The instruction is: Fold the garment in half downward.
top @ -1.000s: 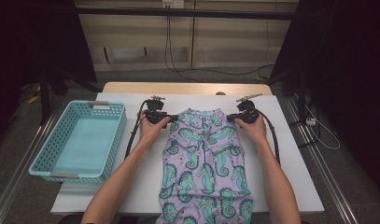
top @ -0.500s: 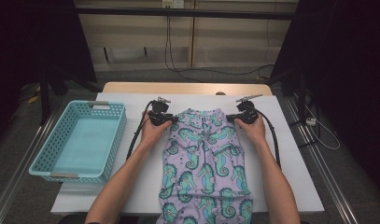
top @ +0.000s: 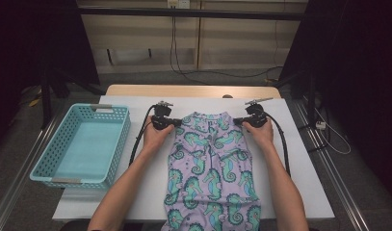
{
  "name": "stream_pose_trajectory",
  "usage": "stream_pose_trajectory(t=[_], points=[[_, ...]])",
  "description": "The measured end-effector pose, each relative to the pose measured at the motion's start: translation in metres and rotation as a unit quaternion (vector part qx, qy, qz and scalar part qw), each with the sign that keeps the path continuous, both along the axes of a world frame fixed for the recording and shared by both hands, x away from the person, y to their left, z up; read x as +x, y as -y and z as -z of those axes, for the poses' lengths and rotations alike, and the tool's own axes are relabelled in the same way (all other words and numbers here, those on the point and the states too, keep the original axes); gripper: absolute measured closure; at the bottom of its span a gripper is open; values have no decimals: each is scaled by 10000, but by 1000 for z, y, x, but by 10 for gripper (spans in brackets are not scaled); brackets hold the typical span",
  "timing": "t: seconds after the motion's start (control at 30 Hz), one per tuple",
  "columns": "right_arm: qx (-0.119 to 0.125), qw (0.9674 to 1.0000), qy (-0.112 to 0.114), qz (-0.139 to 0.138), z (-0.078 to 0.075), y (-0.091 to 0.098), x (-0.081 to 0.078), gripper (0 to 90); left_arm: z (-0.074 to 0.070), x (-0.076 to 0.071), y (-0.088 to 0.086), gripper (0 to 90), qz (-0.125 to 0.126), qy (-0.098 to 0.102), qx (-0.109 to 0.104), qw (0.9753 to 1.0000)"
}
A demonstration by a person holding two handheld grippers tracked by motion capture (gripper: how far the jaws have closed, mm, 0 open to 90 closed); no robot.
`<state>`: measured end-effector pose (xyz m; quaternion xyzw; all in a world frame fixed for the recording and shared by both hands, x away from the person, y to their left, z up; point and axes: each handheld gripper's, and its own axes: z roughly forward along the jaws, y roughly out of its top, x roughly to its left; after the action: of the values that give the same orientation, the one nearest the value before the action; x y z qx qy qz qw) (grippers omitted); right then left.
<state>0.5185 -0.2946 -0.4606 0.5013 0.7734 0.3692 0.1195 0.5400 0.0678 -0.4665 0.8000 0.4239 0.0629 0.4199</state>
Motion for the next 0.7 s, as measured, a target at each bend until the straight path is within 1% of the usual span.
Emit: stream_pose_trajectory(t=[0.07,0.17,0.23,0.27,0.33,0.47,0.57,0.67,0.7], points=[[60,10000,54,9,-1,1,0,883,-1,0,-1,878,-11,22,-28,10000],[173,9997,163,36,-5,3,-1,884,-4,1,-3,879,-30,35,-134,9999],[241,9994,260,40,-8,3,-1,884,-8,1,-5,880,-21,102,-168,9998],[247,9993,282,40,-8,3,-1,885,-10,1,-6,880,-47,116,-275,9995],[262,9991,323,36,-11,3,-1,885,-13,1,-8,880,-77,162,-325,9993],[353,9982,485,40,-18,2,-2,885,-21,0,-9,881,-140,297,-395,9987],[397,9976,566,18,-24,2,-2,885,-26,1,-11,881,-179,348,-517,9979],[466,9967,666,57,-30,4,-2,886,-30,2,-10,881,-178,414,-545,9975],[505,9963,694,60,-31,5,-2,886,-32,2,-11,881,-174,444,-524,9975]])
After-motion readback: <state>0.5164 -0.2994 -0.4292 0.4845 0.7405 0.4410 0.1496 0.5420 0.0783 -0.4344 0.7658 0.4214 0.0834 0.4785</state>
